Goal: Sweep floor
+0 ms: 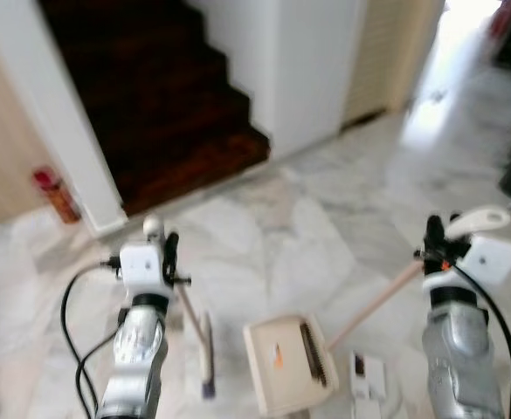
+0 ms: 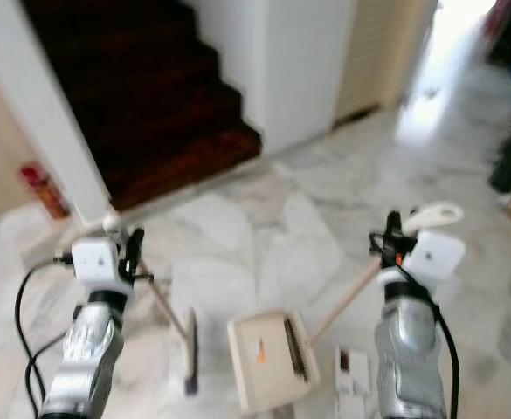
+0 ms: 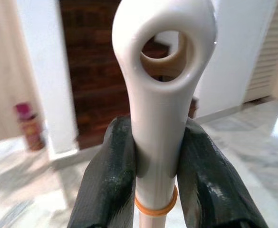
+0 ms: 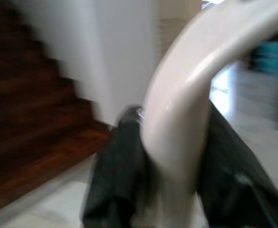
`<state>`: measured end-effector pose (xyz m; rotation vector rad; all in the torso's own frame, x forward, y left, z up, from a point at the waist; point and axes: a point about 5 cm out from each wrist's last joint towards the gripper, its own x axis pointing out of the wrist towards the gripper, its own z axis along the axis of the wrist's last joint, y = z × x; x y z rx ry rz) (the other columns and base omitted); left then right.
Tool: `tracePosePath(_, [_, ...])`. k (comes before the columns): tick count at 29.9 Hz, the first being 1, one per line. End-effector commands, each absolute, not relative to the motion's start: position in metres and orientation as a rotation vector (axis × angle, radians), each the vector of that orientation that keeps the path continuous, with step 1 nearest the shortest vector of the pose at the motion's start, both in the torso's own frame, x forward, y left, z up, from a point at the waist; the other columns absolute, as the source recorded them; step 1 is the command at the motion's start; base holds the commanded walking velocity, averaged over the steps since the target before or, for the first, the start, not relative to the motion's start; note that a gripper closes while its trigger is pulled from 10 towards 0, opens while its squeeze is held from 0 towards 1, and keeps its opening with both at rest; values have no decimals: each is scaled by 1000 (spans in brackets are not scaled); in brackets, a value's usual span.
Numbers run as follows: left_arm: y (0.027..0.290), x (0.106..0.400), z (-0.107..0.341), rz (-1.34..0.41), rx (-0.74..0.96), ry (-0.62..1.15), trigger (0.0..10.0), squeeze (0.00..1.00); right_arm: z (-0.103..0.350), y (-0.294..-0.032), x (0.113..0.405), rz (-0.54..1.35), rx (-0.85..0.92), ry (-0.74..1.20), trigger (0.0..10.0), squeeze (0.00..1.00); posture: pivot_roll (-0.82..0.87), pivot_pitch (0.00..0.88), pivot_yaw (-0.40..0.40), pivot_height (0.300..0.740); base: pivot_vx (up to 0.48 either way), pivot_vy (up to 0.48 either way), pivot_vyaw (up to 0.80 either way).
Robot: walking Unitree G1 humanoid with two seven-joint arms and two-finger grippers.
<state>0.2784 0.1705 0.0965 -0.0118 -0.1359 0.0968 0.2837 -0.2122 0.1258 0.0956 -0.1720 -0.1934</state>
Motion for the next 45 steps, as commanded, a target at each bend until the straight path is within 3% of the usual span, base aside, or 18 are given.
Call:
tracePosePath(1, [163,284,108,68,-3,-181,10000,0,134,-220,285,-221,118,-212,10000,0,-84,0,5,740,0,0,0])
tracePosePath(45, [164,281,112,52,-19,-162,10000,0,126,-216,289,-231,180,-164,10000,0,-60,0,-9,740,0,312,0])
